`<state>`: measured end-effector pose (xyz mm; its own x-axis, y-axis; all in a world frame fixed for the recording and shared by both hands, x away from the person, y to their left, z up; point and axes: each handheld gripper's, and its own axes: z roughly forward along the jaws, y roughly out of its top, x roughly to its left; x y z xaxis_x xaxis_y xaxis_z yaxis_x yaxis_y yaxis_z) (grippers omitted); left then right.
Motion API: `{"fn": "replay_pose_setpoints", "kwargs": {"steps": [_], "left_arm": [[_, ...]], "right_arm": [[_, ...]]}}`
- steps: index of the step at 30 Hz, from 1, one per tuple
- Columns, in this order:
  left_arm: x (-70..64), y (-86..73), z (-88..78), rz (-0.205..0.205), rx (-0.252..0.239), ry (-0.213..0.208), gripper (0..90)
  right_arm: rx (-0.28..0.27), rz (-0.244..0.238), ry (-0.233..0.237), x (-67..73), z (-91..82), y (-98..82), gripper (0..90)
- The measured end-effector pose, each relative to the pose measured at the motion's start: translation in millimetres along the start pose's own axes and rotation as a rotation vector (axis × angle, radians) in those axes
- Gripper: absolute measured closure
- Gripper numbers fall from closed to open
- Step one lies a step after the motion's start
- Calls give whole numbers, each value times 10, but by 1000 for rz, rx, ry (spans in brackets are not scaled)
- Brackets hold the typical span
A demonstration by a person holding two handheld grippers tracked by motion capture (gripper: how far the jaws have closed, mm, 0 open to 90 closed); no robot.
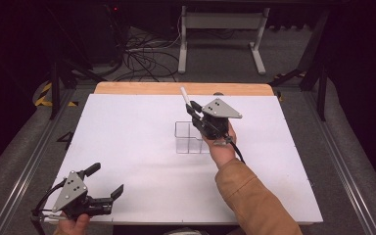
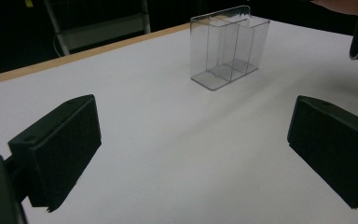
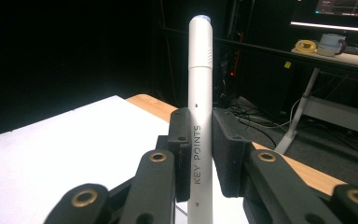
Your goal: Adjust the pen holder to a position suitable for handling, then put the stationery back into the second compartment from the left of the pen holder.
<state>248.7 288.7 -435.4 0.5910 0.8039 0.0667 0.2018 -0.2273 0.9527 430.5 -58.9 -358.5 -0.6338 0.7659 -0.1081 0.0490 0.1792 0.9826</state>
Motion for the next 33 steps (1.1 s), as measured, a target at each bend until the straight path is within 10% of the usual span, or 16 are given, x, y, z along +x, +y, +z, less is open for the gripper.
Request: {"fn": "replay_pose_setpoints", "kwargs": {"steps": [33], "left_arm": [[1,8,29,-2,4,-13,35]], "right_arm": [[40,96,38,-73,146,-357,780]]}}
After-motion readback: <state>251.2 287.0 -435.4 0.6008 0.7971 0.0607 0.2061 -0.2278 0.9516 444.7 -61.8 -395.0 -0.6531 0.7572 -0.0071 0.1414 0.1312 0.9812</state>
